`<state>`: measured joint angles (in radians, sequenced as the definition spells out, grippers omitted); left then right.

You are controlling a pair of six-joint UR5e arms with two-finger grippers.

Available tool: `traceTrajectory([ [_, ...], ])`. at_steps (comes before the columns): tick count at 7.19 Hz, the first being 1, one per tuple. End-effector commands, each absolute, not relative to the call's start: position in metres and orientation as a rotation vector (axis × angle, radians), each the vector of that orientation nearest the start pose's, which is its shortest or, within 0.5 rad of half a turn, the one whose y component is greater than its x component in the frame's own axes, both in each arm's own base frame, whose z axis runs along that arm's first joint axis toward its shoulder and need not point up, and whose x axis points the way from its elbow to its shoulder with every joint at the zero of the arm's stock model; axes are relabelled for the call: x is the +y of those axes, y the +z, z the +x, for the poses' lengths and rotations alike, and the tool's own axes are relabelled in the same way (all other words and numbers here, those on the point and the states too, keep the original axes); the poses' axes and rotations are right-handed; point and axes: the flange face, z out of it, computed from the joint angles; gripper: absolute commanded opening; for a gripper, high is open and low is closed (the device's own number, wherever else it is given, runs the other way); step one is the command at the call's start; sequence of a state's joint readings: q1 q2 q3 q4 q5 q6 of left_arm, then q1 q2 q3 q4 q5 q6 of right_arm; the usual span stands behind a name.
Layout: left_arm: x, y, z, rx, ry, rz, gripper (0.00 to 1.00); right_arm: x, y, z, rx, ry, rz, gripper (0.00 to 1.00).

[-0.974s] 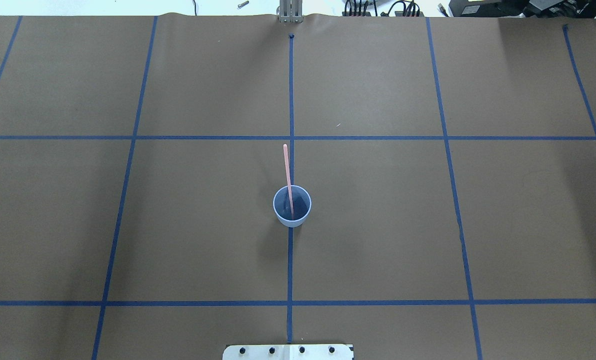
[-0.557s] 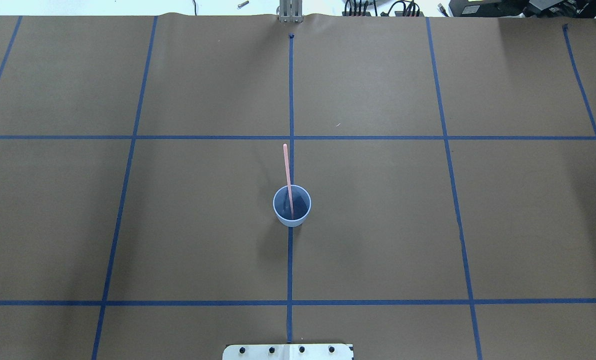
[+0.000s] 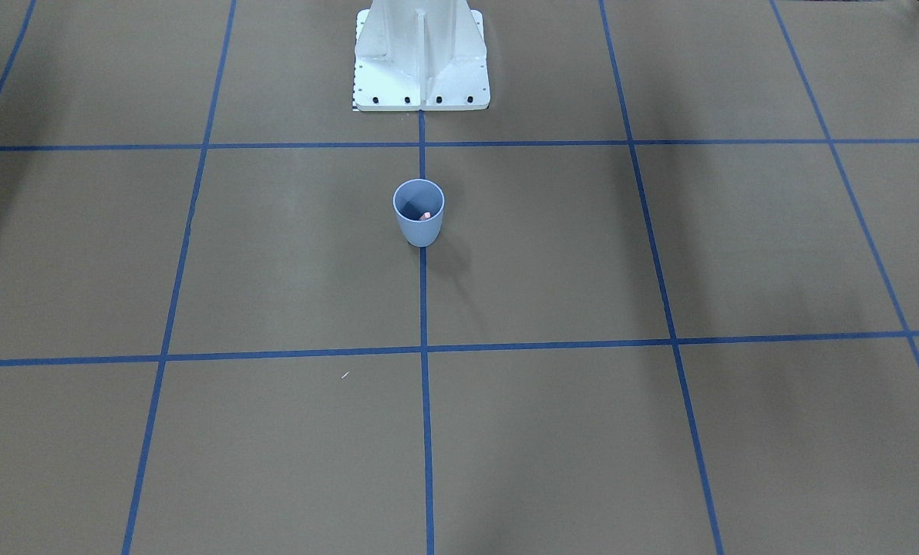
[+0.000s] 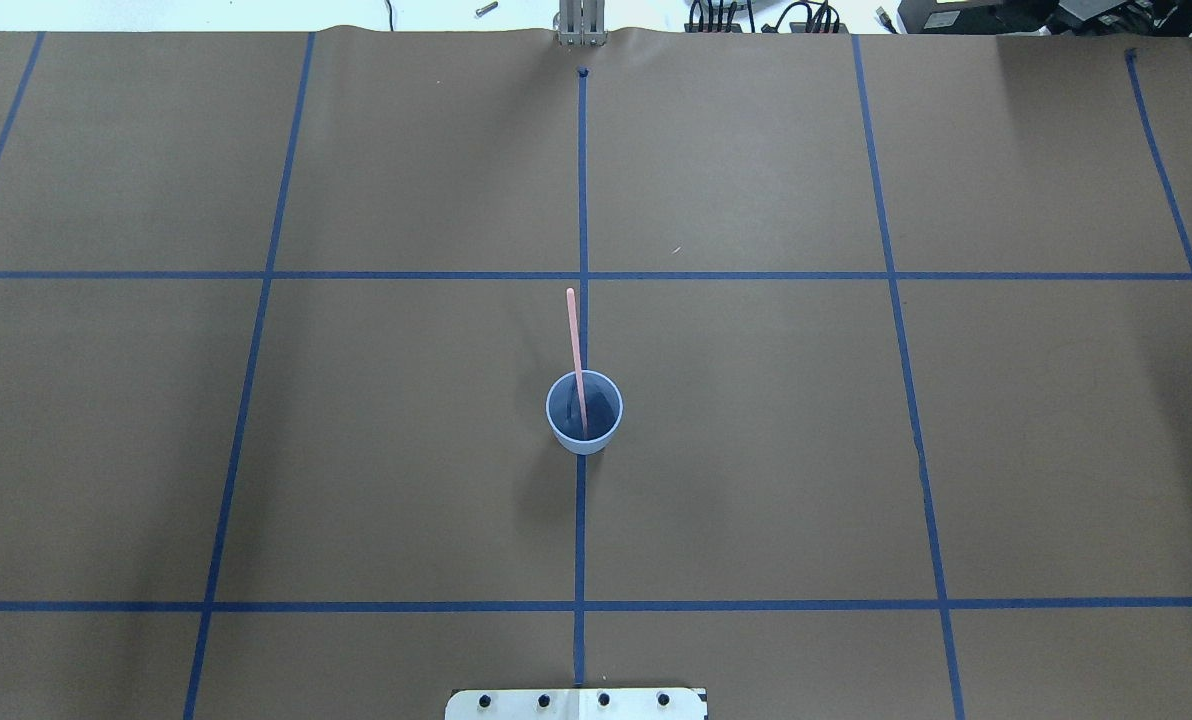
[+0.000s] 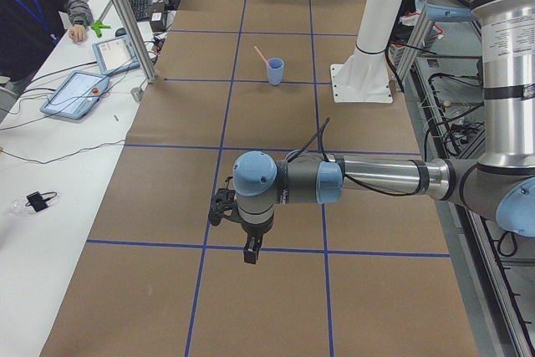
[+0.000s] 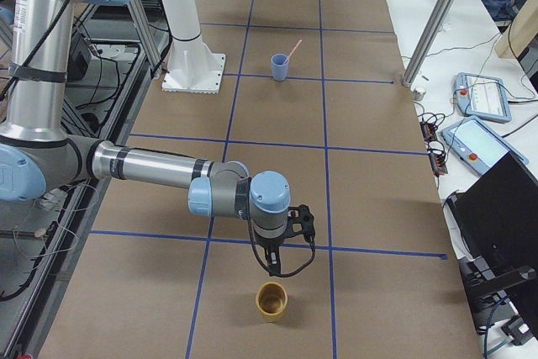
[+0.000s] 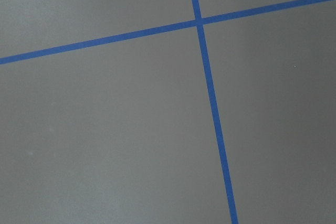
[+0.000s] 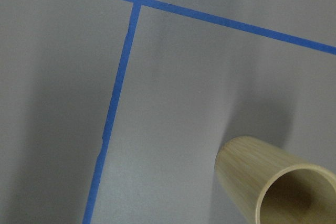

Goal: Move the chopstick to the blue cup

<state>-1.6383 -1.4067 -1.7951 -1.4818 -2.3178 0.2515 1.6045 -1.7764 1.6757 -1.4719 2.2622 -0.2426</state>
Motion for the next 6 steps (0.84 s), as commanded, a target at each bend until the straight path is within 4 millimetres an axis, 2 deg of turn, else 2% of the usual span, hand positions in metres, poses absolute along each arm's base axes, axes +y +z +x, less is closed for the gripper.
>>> traceTrajectory([
  [1, -0.415, 0.631, -0.094, 0.743, 0.167, 0.097, 0.99, -0.400, 0.695, 0.083, -0.689, -0.199, 0.091, 1.00],
  [5, -0.414, 0.628, -0.094, 0.741, 0.167, 0.101, 0.99, -0.398, 0.700, 0.082, -0.704, -0.192, 0.076, 1.00],
  [6, -0.405, 0.632, -0.094, 0.743, 0.163, 0.092, 0.99, -0.397, 0.702, 0.079, -0.746, -0.188, 0.072, 1.00],
])
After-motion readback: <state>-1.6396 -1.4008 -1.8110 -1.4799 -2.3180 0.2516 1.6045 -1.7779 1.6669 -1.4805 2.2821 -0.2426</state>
